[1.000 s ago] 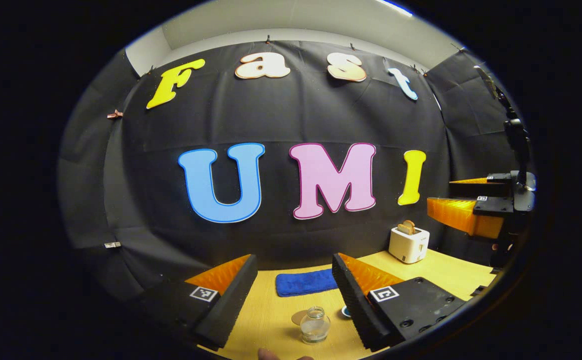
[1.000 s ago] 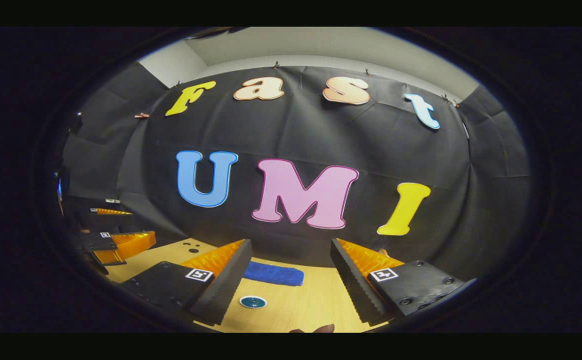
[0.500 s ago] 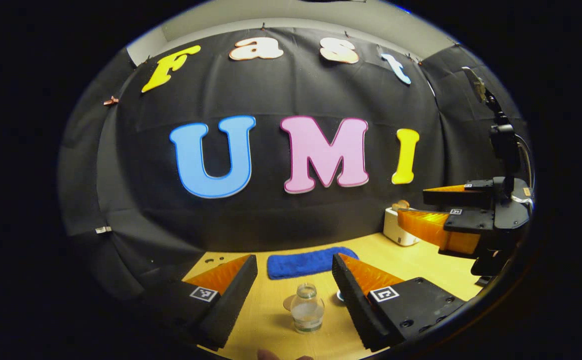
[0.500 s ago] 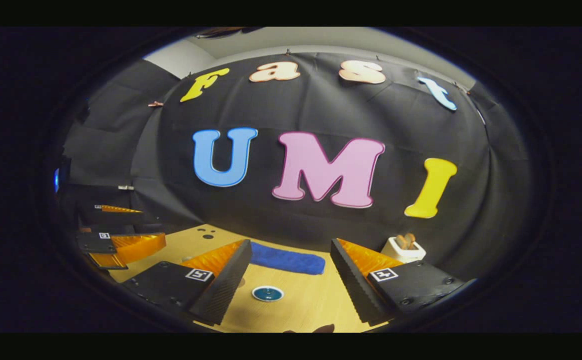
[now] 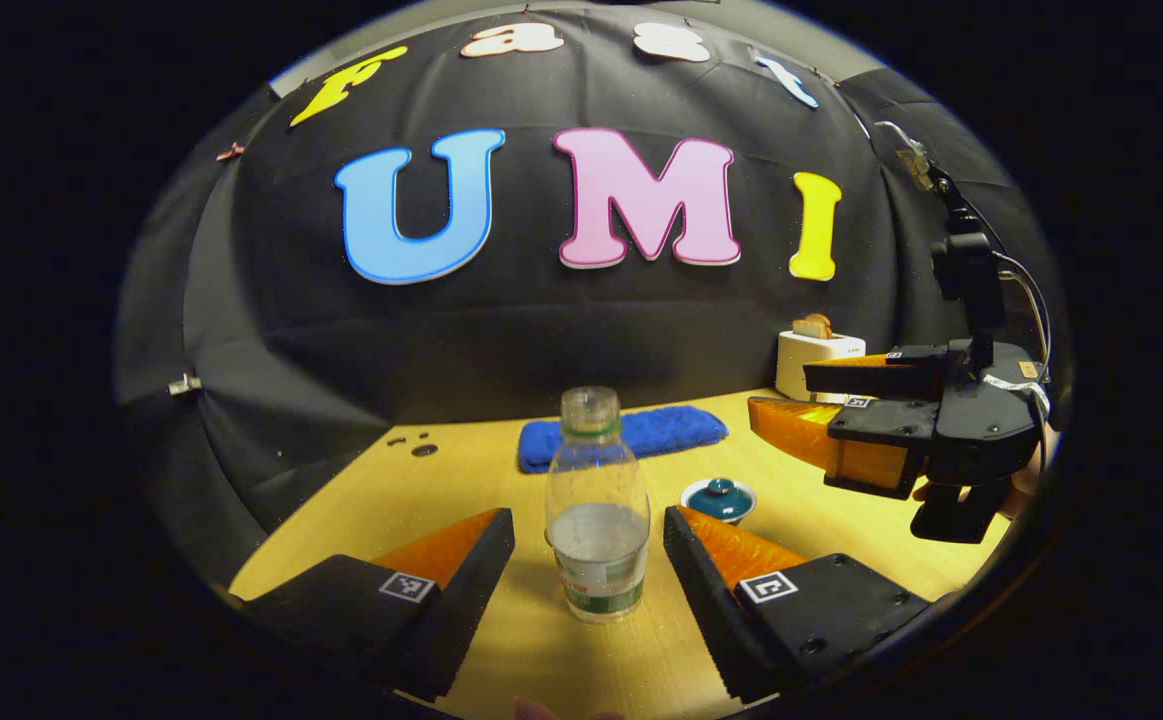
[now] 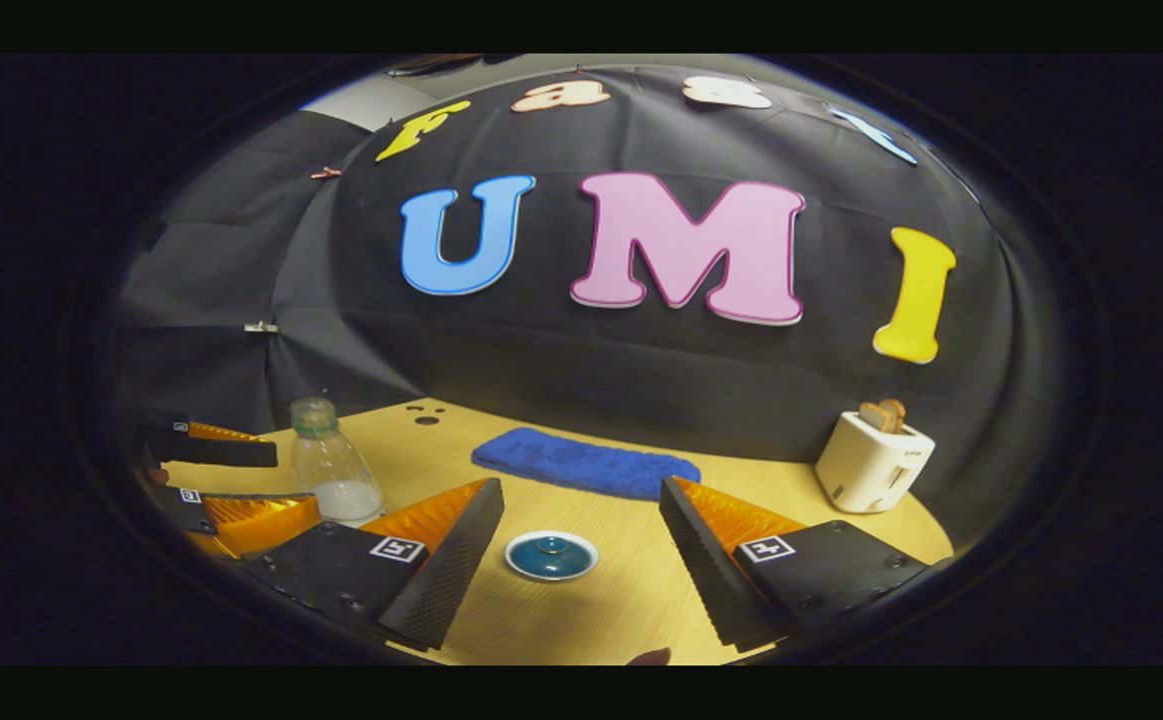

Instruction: Open the teacup lid with one hand, grasp the water bottle and pour water into the teacup with the other hand; after pouring, place the water bottle on the coaster and then close the teacup lid.

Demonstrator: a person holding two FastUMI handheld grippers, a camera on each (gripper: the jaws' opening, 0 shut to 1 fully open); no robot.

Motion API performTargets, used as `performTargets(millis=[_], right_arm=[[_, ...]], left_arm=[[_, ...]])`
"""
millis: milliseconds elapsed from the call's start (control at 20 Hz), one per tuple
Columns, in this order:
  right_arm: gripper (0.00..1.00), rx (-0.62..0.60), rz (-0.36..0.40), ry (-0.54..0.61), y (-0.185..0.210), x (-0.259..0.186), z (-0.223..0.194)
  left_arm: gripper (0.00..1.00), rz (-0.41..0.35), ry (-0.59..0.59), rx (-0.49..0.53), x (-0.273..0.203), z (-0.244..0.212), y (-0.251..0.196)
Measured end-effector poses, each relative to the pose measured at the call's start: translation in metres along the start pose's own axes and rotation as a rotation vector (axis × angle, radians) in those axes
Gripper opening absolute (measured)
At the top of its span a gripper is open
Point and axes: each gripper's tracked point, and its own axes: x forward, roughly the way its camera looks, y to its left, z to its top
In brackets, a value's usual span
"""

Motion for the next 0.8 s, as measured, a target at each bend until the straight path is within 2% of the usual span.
performTargets(millis=[250, 350, 400, 500, 750, 800], right_arm=[[0.97, 0.024, 0.031, 0.049, 0.006, 0.034, -0.048], [0.9, 0.026, 0.033, 0.073, 0.004, 0.046, -0.06], [0.82, 0.03, 0.041, 0.086, 0.005, 0.049, -0.065], [0.71, 0.032, 0.058, 0.109, 0.009, 0.057, -0.075], [0.69, 0.028, 0.088, 0.16, 0.018, 0.063, -0.092], [0.5, 0.04, 0.095, 0.155, 0.02, 0.066, -0.092]], left_arm=[[0.95, -0.009, 0.006, 0.01, 0.029, -0.041, -0.004], [0.95, -0.021, 0.001, 0.007, 0.036, -0.045, -0.006], [0.95, -0.026, -0.001, 0.007, 0.04, -0.045, -0.008], [0.95, -0.03, -0.01, 0.008, 0.046, -0.044, -0.01], [0.95, -0.033, -0.011, 0.004, 0.056, -0.049, -0.014], [0.95, -0.033, -0.009, 0.001, 0.058, -0.048, -0.015]])
